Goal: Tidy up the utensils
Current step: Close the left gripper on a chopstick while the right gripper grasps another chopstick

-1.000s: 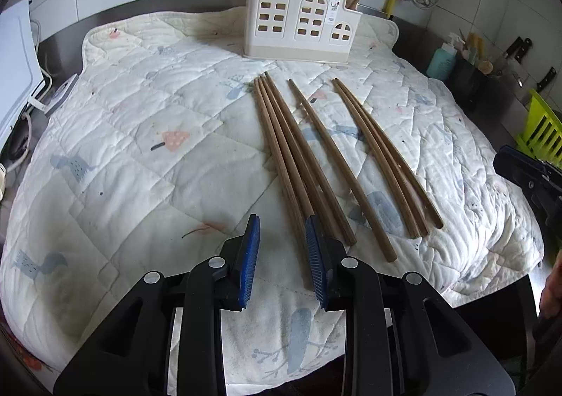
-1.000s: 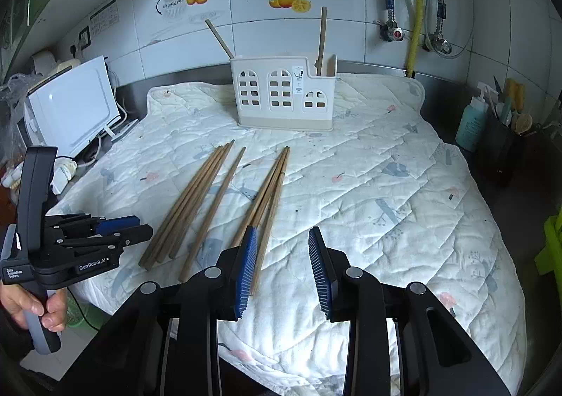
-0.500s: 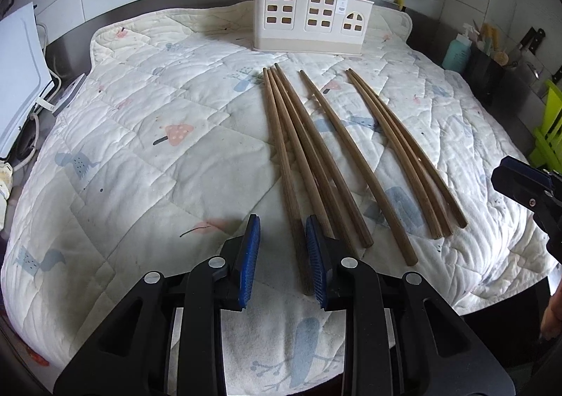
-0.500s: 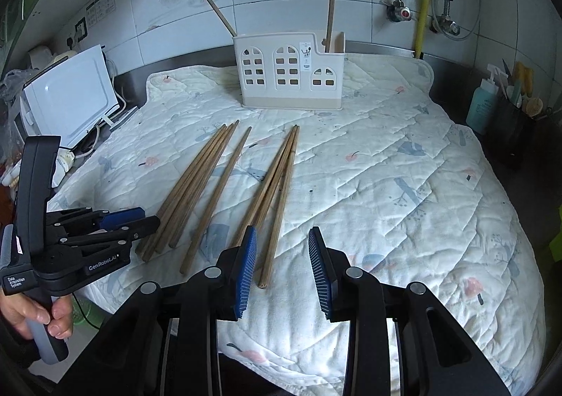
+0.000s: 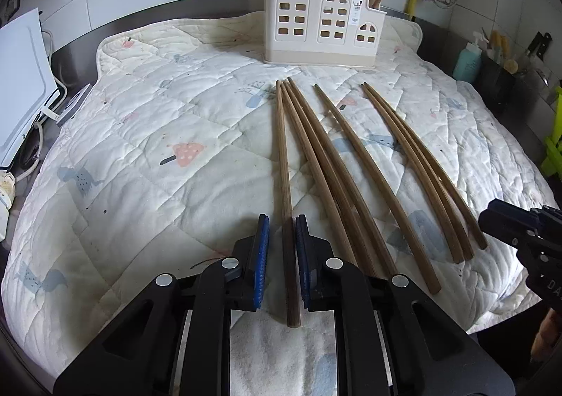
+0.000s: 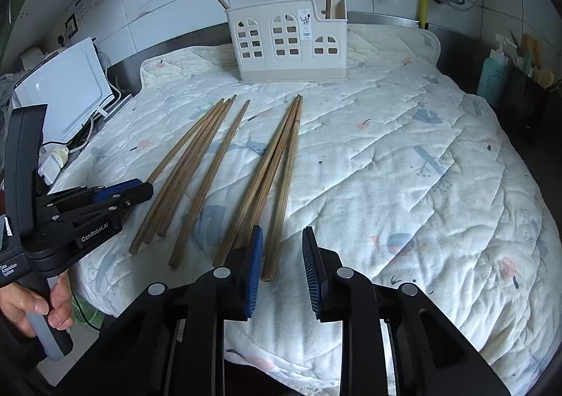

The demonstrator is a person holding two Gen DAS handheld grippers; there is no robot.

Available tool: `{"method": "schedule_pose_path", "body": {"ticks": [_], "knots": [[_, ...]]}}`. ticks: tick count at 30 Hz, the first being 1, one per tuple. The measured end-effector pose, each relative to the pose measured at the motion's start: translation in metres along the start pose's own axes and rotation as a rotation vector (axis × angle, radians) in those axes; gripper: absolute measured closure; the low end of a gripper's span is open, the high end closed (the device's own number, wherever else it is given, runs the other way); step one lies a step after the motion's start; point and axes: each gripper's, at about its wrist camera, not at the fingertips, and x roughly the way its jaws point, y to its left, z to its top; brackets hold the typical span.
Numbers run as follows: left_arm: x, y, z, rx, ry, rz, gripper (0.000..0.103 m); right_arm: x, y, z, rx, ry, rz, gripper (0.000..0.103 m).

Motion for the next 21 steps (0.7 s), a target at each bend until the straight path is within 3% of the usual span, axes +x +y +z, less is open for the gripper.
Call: {"method": "schedule_pose_path", "body": {"ticks": [5,8,11,15,21], "knots": [[0.001,-0.001,-0.001,0.017,-0.01,-0.047,0.089,0.012,0.002,-0.003,0.012,0.021,-0.002,0.085],[0.003,0.002,0.0,0.011,-0.014,-0.063,0.089,0.013,0.004,-0.003,0.003,0.013,-0.021,0.094],[0.003,0.006,0.001,0.006,-0.012,-0.076,0.095,0.01,0.002,-0.002,0.006,0.005,-0.025,0.095],[0.003,0.016,0.002,-0.032,-0.003,-0.117,0.097,-0.004,0.0,0.003,0.006,-0.033,-0.04,0.095],[-0.004,0.023,0.004,-0.047,-0.03,-0.122,0.098,-0.039,-0.001,0.02,-0.024,-0.136,-0.07,0.095]]}}
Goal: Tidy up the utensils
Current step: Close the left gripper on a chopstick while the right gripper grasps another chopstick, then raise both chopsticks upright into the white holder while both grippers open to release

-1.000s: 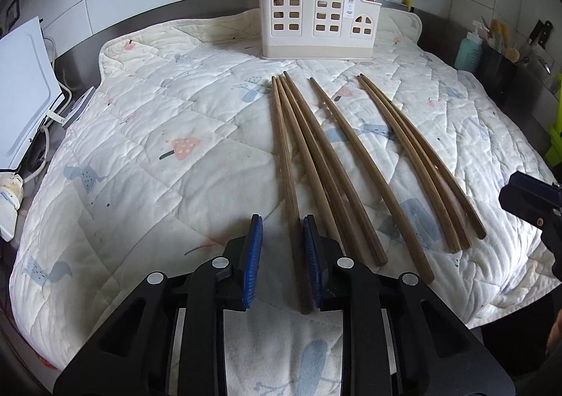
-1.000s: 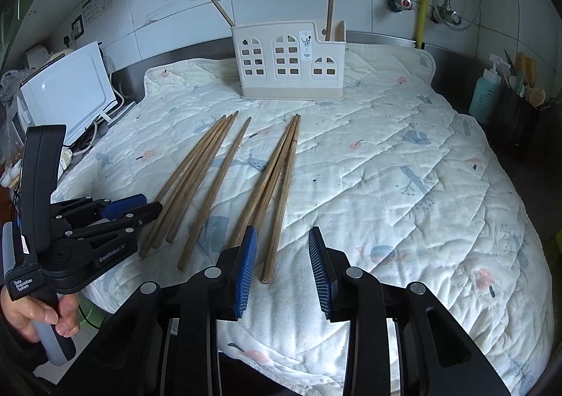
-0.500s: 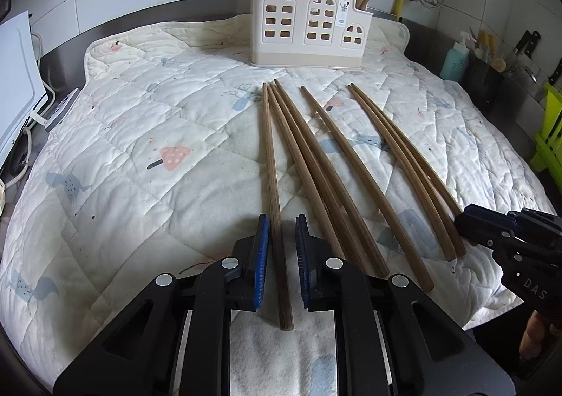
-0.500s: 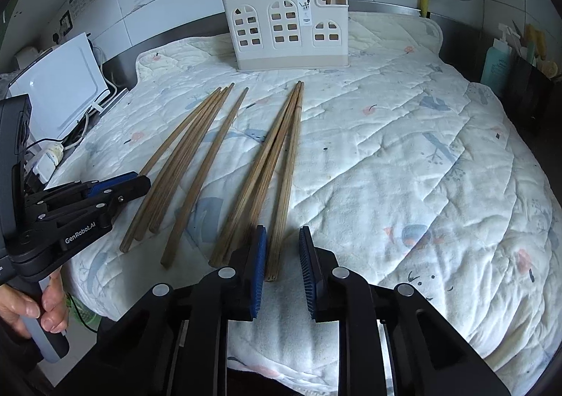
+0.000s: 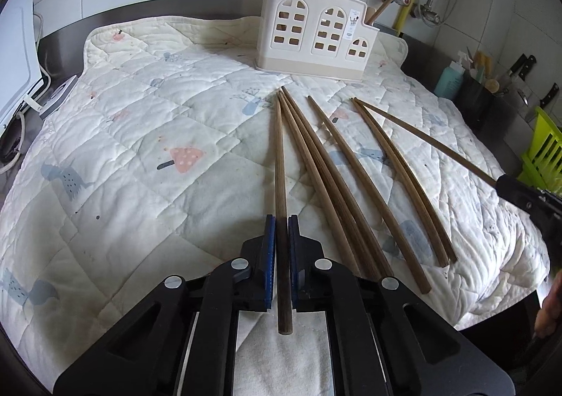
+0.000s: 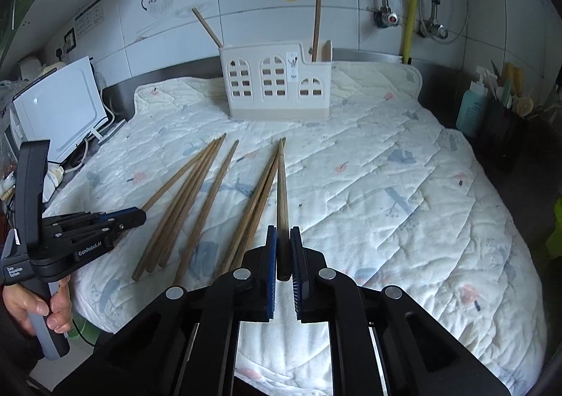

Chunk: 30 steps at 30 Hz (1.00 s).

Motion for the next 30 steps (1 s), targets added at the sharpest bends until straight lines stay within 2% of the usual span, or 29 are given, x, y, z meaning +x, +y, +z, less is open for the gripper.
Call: {"method": "schedule_pose_path", "body": {"ticks": [6,12,20,30], "knots": [[-0.014,0.008,0.009,-0.018,-0.054,-0.007,0.098,-0.019,0.002,0.028,-0.033,-0.082,0.001,0.096],[-0.03,0.008,0.03,0.011,-0.121,-0.01,0.098,-0.022,-0.004,0.061,-0.042,-0.117,0.035,0.096],[-0.043,0.009,0.073,0.048,-0.166,-0.018,0.098,-0.024,-0.018,0.115,-0.048,-0.146,0.083,0.096],[-0.054,0.001,0.128,0.102,-0.204,-0.047,0.098,-0.037,-0.041,0.198,-0.078,-0.204,0.065,0.096]]}}
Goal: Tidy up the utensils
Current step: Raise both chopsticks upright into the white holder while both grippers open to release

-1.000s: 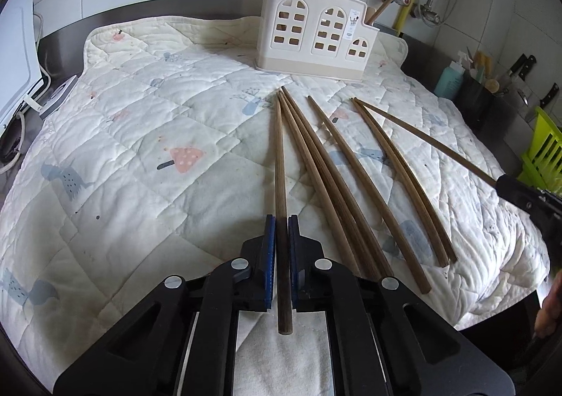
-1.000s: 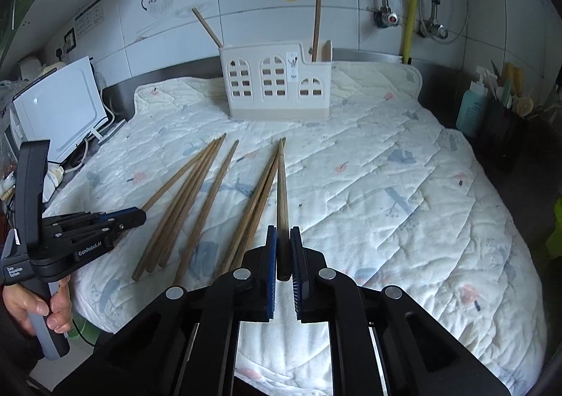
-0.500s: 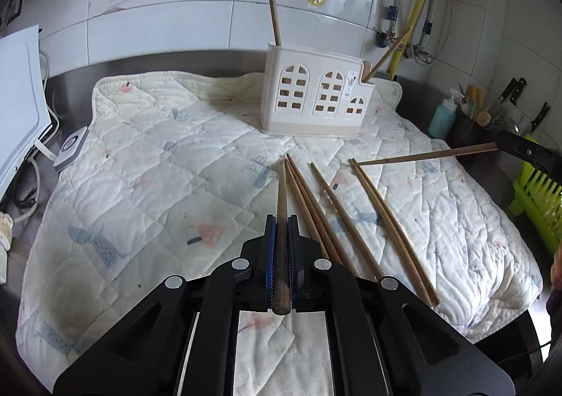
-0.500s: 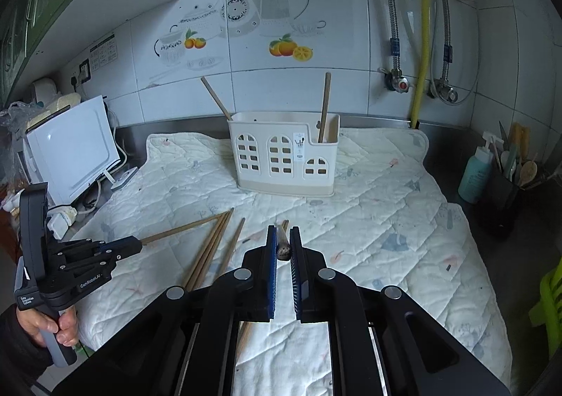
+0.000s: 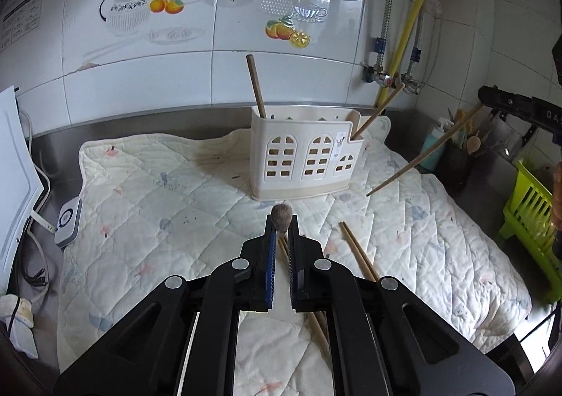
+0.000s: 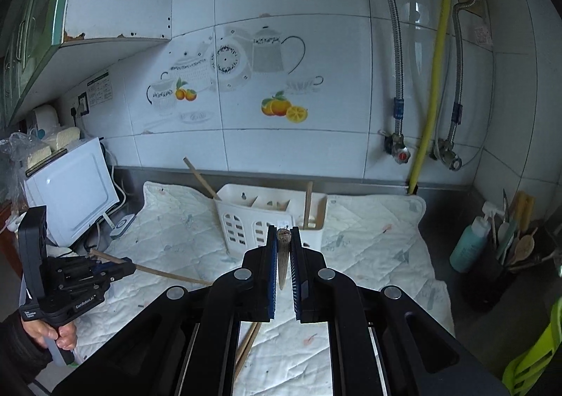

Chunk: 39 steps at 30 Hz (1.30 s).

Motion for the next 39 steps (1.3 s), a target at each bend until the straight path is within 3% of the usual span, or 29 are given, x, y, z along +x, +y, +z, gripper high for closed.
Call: {"method": "schedule_pose_path", "body": {"ticks": [7,14,23,27,31,37,39], "knots": [[0.002,-0.007,0.03,0.038,-0.021,-0.018,0.098,0.018,-0.022,0.048,-0.015,-0.018,-0.061,0.096],[-0.002,-0.02,0.069,0.078,-0.069,-0.035,0.098,0.045,-0.034,0.08,-0.012,-0.015,-0.068,0.096],[-0.016,-0.033,0.138,0.086,-0.225,-0.038,0.098,0.098,-0.044,0.079,0.018,0.083,-0.035,0.096],[-0.007,-0.037,0.165,0.095,-0.271,0.001,0.098,0.116,-0.048,0.072,0.041,0.119,-0.019,0.096],[0.017,-0.035,0.18,0.095,-0.263,0.038,0.098,0.119,-0.053,0.069,0.044,0.121,-0.017,0.095],[0.062,-0.026,0.184,0.061,-0.187,0.063,0.098,0.104,-0.058,0.07,0.032,0.08,-0.024,0.09],[0.075,-0.024,0.182,0.052,-0.158,0.06,0.098,0.095,-0.058,0.071,0.023,0.059,-0.028,0.083]]}}
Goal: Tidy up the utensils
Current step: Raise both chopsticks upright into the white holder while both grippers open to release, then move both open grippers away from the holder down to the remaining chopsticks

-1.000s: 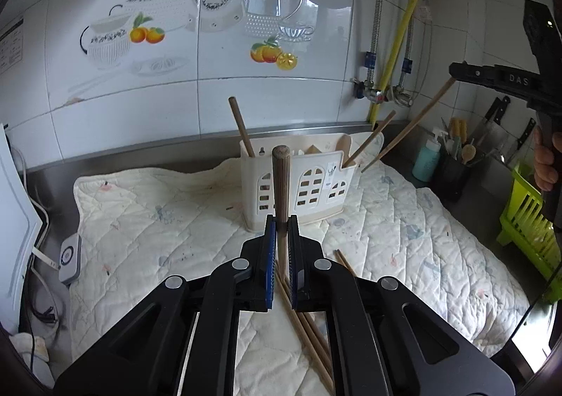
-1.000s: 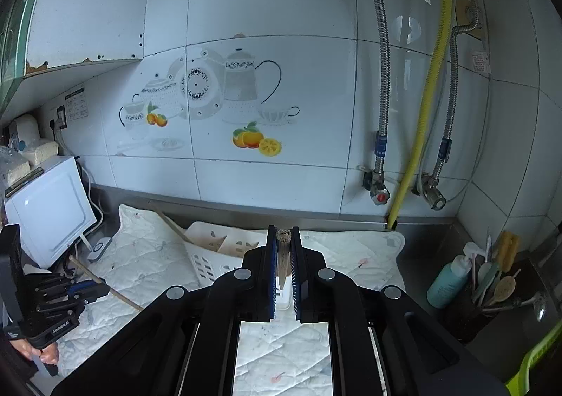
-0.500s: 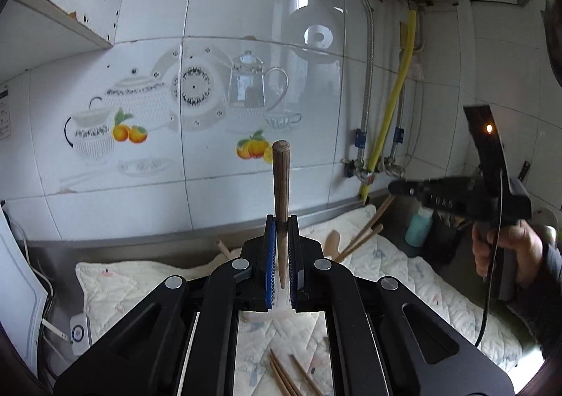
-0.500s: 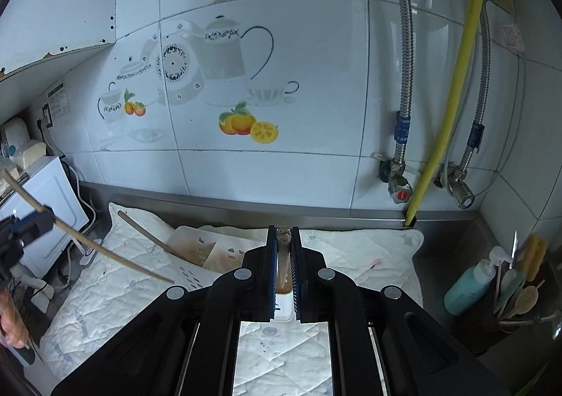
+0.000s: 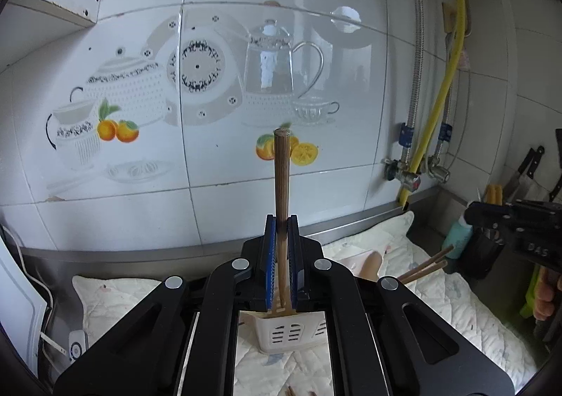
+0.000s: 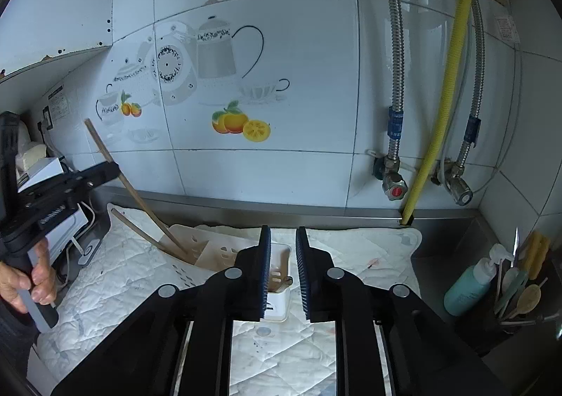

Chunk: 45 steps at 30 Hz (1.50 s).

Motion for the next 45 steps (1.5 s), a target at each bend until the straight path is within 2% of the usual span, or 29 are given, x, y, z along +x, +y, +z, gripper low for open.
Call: {"method": "schedule_pose_path", "body": {"ticks": [5,10,18,22,29,36,41,45], "knots": [[0.019,0.003,-0.011,-0.012,0.056,-0.006,0.098,-0.028,0.006,-0.006,-0.028,-0.057,-0.003,0.077],[0.015,0.002,-0.015,-0.013,0.05,-0.018,0.095,-0.051,0.016,-0.02,-0.035,-0.088,0.02,0.074],[-0.029,-0.002,-0.013,-0.001,0.011,-0.03,0.093,-0.084,0.039,-0.057,-0.031,-0.096,0.07,0.074],[-0.059,-0.004,-0.028,0.009,0.012,-0.031,0.085,-0.095,0.051,-0.087,-0.021,-0.07,0.089,0.074],[-0.107,-0.007,-0.082,0.015,0.05,-0.046,0.075,-0.096,0.072,-0.155,0.004,0.019,0.094,0.074],[-0.128,-0.008,-0.145,0.006,0.119,-0.018,0.07,-0.09,0.086,-0.22,0.063,0.1,0.093,0.074],[-0.133,-0.009,-0.193,-0.009,0.199,0.001,0.065,-0.083,0.094,-0.253,0.096,0.152,0.106,0.074],[-0.13,-0.011,-0.231,-0.044,0.288,-0.015,0.062,-0.077,0.101,-0.273,0.109,0.192,0.108,0.074]]}}
